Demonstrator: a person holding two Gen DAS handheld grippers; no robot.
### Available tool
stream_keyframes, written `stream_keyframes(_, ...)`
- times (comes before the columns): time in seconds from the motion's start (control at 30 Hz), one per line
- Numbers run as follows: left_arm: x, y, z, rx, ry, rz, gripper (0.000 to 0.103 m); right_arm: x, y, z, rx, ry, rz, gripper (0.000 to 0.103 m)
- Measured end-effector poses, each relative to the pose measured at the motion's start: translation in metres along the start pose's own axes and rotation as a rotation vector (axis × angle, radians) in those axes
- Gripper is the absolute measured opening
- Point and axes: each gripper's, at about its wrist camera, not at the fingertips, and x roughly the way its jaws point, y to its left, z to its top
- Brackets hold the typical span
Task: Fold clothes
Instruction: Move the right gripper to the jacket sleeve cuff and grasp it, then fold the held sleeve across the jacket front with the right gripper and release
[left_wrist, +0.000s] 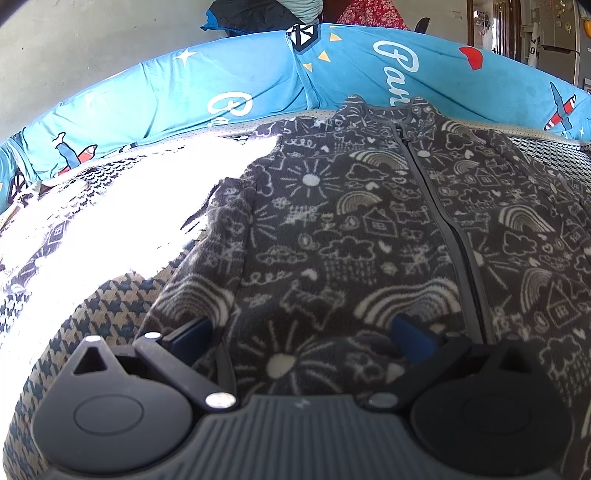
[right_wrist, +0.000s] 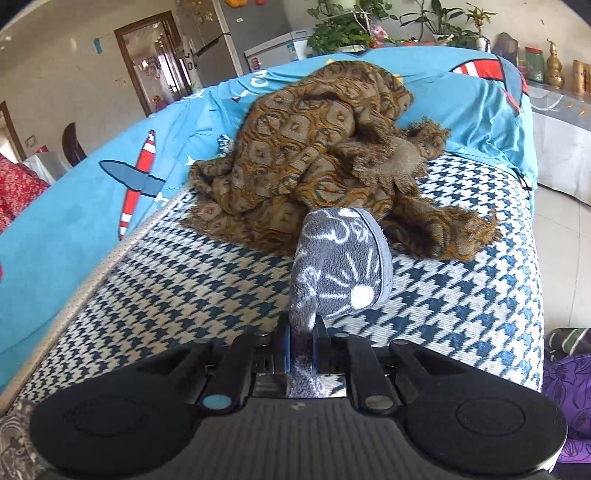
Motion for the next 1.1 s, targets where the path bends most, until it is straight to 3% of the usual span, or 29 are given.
stream_keyframes(0.3,0.001,0.002,0.001,-0.027,0.012,-0.007,0.103,-0.042,0.085,-0.021,-0.124,-0.050,0.301,0.011)
stream_keyframes(0.43,0.001,0.002,0.002,-0.035,0.019,-0.007,0.103,-0.066,0.129,-0.042,-0.235,-0.089,0.419,0.011)
stream_keyframes(0.67,0.002,0.005,0.004,-0.061,0.034,-0.022,0.103,-0.109,0.201,-0.104,-0.536,-0.153,0.640,0.011)
stream_keyframes(0.8,0.001,0.006,0.005,-0.070,0.038,-0.028,0.103,-0.121,0.228,-0.146,-0.733,-0.016,0.820,0.016)
stream_keyframes(0.9,0.001,0.008,0.005,-0.075,0.040,-0.038,0.103,-0.124,0.237,-0.160,-0.802,0.076,0.896,0.022)
stream_keyframes(0.97,0.001,0.009,0.005,-0.075,0.041,-0.043,0.103,-0.121,0.235,-0.156,-0.751,0.114,0.921,0.027)
stream_keyframes(1.1,0.000,0.010,0.004,-0.077,0.040,-0.050,0.103,-0.105,0.221,-0.134,-0.566,0.154,0.869,0.032)
